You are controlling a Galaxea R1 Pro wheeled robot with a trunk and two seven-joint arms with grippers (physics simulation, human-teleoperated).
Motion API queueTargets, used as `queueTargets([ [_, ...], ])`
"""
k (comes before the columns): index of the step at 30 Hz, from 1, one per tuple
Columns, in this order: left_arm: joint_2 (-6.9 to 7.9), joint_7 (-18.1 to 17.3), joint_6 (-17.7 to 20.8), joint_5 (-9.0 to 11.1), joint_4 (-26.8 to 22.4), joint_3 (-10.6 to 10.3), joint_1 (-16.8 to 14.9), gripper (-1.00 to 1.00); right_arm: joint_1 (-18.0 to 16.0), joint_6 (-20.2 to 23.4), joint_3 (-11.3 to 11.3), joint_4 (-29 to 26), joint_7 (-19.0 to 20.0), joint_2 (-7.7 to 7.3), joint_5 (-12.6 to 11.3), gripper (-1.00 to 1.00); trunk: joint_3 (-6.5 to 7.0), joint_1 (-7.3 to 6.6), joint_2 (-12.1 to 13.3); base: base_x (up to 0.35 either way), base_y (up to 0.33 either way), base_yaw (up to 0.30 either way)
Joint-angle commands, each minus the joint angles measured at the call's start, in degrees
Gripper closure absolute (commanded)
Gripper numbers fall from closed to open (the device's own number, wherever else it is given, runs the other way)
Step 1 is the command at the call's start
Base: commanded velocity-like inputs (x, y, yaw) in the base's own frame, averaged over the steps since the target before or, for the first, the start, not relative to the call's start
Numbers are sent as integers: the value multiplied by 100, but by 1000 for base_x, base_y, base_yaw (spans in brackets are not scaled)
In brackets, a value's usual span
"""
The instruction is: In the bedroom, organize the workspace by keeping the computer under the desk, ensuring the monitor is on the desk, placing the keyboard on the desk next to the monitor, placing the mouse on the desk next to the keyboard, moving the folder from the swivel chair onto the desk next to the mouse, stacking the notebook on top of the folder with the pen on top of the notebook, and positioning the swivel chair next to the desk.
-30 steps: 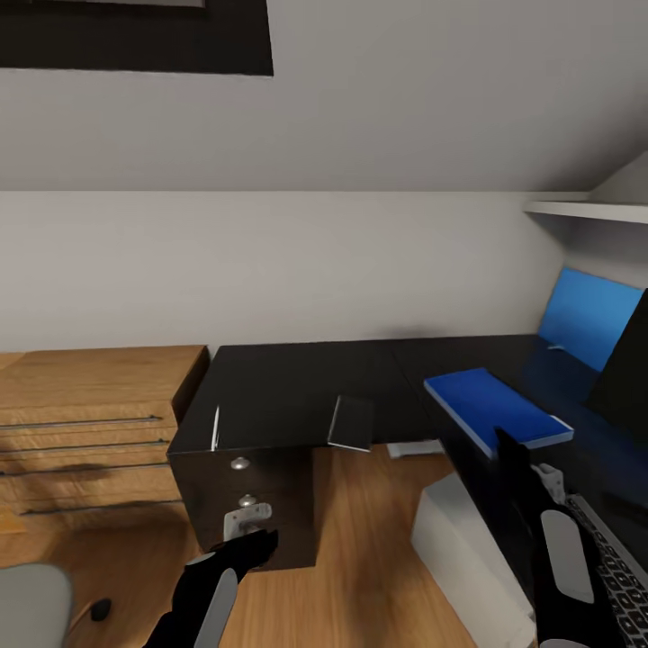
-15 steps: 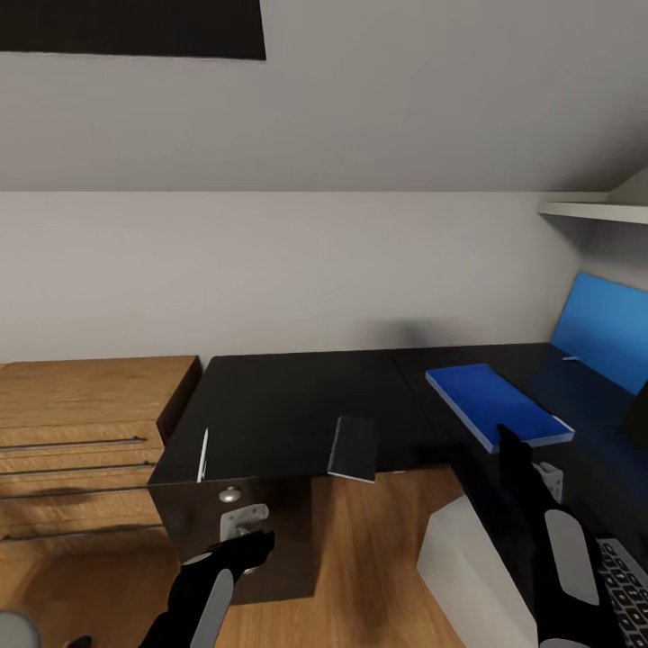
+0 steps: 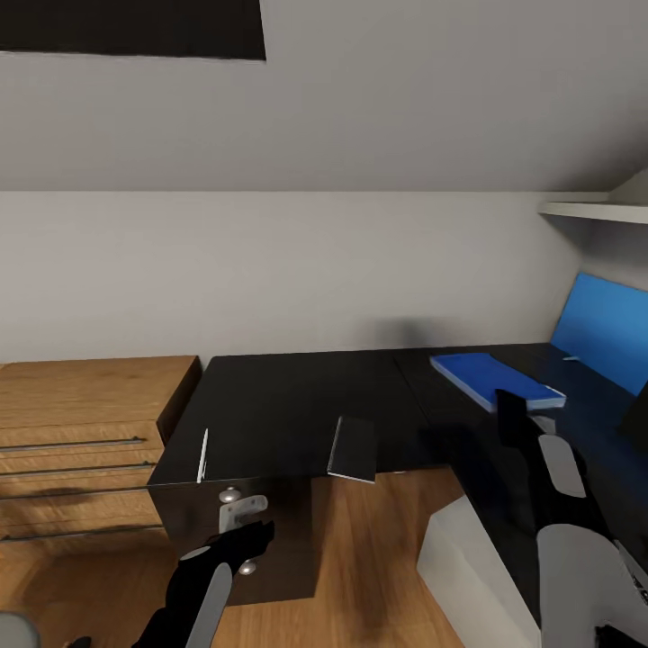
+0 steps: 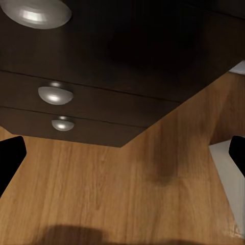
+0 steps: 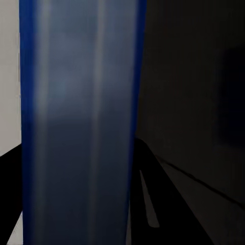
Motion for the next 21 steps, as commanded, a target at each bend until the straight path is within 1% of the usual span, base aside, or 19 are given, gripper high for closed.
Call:
queueTargets([
  [1,-3,53,17,61,-3,-9,-3,-100,-302,-116,57,390,-65,-102,-25,100,-7,0,-4,0,0,0],
  [2,-4,53,17,61,-2,-10,-3,-100,-442,-202,85,577,-72,-141,-24,100,-7,0,-4,0,0,0],
  [4,-7,53,17,61,4,-15,-3,-100,-916,-601,202,1252,-95,-243,5,100,-7,0,-4,0,0,0],
  [5,-7,53,17,61,5,-15,-3,-100,-1073,-809,252,1544,-101,-269,37,100,-7,0,-4,0,0,0],
  [6,-8,53,17,61,5,-15,-3,-100,-1131,-905,272,1674,-101,-277,52,100,-7,0,-4,0,0,0],
  [7,-8,52,17,61,5,-15,-3,-100,-1240,-1149,314,1986,-102,-290,94,100,-7,0,-4,0,0,0],
  [9,-8,51,17,61,5,-17,-3,-100,-1310,-1390,339,2228,-97,-292,126,100,-7,0,-4,0,0,0],
  [12,-9,49,17,61,5,-20,-3,-100,-1339,-1589,341,2426,-86,-284,139,100,-7,0,-4,0,0,0],
  [13,-9,51,17,61,5,-22,-3,-100,-1346,-1644,341,2590,-79,-282,139,100,-7,0,-4,0,0,0],
  [16,-9,48,17,61,5,-24,-3,-100,-1351,-1687,340,2923,-55,-278,140,100,-7,0,-4,0,0,0],
  [21,-9,46,17,61,5,-24,-3,-100,-1348,-1700,340,3067,51,-281,147,100,-7,0,-4,0,0,0],
])
